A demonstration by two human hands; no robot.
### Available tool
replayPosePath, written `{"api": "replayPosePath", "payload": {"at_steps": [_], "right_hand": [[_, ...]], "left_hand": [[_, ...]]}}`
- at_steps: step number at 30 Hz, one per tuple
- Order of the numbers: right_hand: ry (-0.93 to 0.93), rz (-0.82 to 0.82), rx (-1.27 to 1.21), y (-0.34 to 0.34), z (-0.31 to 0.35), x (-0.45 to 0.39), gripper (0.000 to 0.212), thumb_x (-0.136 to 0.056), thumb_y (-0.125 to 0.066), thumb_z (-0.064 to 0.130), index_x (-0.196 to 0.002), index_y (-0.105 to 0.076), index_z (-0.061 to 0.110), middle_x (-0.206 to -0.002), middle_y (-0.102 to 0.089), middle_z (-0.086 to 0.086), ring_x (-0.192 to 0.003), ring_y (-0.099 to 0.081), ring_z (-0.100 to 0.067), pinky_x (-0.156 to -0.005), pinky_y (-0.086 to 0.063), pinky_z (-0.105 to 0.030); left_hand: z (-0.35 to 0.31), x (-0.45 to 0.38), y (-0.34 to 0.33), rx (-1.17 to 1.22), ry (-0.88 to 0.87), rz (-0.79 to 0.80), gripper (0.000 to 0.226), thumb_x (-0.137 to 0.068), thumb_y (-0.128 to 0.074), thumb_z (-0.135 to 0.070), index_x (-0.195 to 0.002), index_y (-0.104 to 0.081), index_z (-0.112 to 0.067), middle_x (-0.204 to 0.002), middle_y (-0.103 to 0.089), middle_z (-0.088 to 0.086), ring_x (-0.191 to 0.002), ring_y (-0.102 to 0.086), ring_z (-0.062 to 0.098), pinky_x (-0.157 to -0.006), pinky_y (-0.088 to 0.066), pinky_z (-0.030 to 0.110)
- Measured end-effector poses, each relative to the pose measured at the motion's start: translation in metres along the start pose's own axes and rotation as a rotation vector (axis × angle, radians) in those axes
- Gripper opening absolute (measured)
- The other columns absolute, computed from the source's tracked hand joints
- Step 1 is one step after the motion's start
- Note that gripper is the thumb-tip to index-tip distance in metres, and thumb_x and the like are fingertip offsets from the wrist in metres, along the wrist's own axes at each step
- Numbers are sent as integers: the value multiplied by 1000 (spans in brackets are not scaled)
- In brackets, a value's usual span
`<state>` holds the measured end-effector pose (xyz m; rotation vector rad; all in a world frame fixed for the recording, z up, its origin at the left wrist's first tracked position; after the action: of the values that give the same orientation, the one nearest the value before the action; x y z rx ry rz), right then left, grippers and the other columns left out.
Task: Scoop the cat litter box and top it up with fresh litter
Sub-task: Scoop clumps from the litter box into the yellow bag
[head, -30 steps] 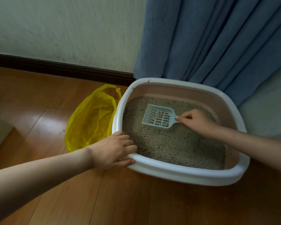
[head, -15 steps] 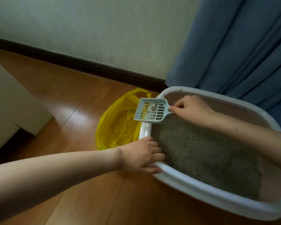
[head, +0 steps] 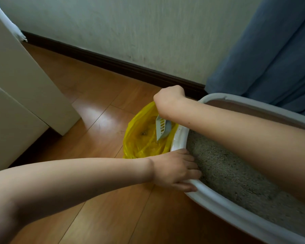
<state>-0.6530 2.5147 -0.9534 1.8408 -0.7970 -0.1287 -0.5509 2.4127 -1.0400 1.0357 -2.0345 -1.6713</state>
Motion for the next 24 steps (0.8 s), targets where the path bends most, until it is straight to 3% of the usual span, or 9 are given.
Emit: {"api": "replayPosePath", "payload": {"at_steps": [4,7,10,12,14,17,20,24], "right_hand": [[5,-26,40,-2,-1,3,20,-89,-51,6,-104,-59,16,-76,-45,-2,-60,-41,-19,-46,-24,-29],[36,-68,47,-7,-2,7,18,-89,-50,6,-100,-59,17,-83,-49,0,-68,-48,-19,-45,-23,-28],[86,-141,26,-10,-6,10,10,-91,-49,7,-87,-55,15,-74,-44,2,-66,-50,-18,-45,-24,-27],[128,-231,62,-8,-8,15,25,-92,-48,7,-68,-42,11,-64,-36,2,-53,-38,-16,-44,-25,-26],[220,-297,97,-9,-4,24,37,-92,-48,5,-61,-32,14,-61,-33,2,-53,-41,-15,-43,-26,-25],[333,-228,140,-30,11,32,34,-90,-48,-2,-63,-36,14,-71,-43,3,-78,-61,-19,-45,-30,-24],[320,-218,114,-38,9,35,17,-90,-49,-2,-86,-58,12,-88,-58,1,-86,-64,-20,-52,-39,-26],[325,-306,116,-34,9,38,21,-91,-48,-1,-102,-62,9,-100,-63,-3,-91,-63,-22,-58,-40,-28]], "left_hand": [[0,0,0,2,-7,-8,29,-93,-63,-33,-97,-63,-4,-87,-62,14,-81,-54,32,-80,-37,40],[0,0,-1,-4,-2,-6,29,-93,-62,-34,-95,-63,-5,-85,-62,13,-81,-53,32,-81,-36,39],[0,0,-1,-9,-2,3,29,-94,-59,-35,-94,-62,-6,-86,-61,12,-82,-53,31,-82,-37,40],[0,1,-1,-20,-2,14,29,-95,-57,-36,-95,-62,-7,-87,-62,11,-82,-53,30,-82,-37,39],[0,0,-1,-27,0,13,29,-95,-57,-36,-95,-62,-7,-86,-62,11,-81,-53,30,-81,-36,39],[-1,0,0,-24,4,6,29,-94,-58,-35,-94,-62,-7,-84,-61,12,-80,-52,31,-80,-36,39],[-1,0,0,-21,4,15,29,-94,-59,-35,-95,-62,-7,-85,-62,11,-80,-52,30,-81,-36,39],[0,0,-1,-34,16,38,28,-95,-59,-35,-96,-62,-7,-86,-62,11,-81,-53,29,-82,-36,39]]}}
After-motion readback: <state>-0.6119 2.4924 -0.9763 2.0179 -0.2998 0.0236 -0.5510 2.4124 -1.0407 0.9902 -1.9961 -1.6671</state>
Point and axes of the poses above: each hand's wrist, its own x-axis away from the middle knuckle, its own y-axis out of the back of the hand, z = x × y, the point moved 6 cm from there along -x, towards the middle knuckle
